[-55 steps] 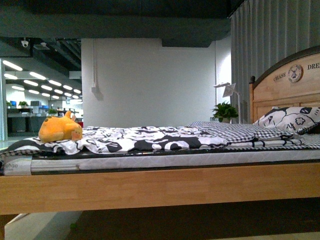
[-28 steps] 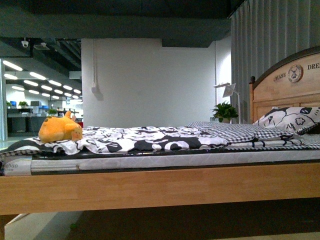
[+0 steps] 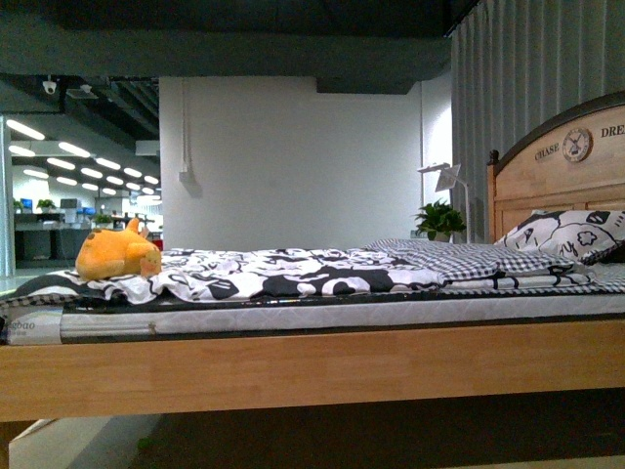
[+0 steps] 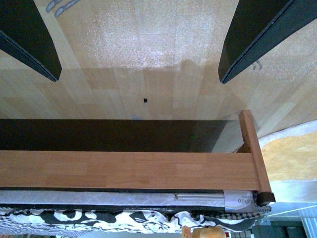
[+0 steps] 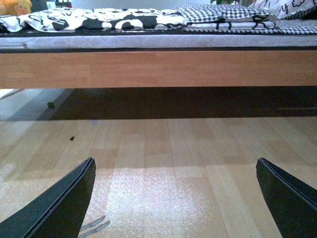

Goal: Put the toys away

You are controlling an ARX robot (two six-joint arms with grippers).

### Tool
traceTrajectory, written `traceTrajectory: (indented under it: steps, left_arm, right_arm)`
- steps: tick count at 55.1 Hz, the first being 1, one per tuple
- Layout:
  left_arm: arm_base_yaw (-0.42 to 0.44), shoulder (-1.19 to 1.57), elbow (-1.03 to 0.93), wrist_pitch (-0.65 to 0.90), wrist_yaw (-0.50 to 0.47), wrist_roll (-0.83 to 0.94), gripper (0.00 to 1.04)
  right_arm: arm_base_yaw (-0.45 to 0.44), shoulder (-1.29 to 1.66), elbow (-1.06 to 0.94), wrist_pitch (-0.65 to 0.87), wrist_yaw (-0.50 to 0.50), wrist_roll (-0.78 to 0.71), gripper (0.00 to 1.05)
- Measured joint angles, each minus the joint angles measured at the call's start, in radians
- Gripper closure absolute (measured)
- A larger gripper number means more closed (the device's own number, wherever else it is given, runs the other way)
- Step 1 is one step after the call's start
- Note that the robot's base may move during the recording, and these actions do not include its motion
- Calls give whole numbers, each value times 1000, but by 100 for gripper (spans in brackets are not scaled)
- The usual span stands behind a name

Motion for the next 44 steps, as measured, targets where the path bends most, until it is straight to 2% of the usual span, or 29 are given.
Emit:
traceTrajectory:
  steps: [44]
  left_arm:
    - [0, 0, 0, 0, 0, 0, 6]
  right_arm:
    - [0, 0, 0, 0, 0, 0, 7]
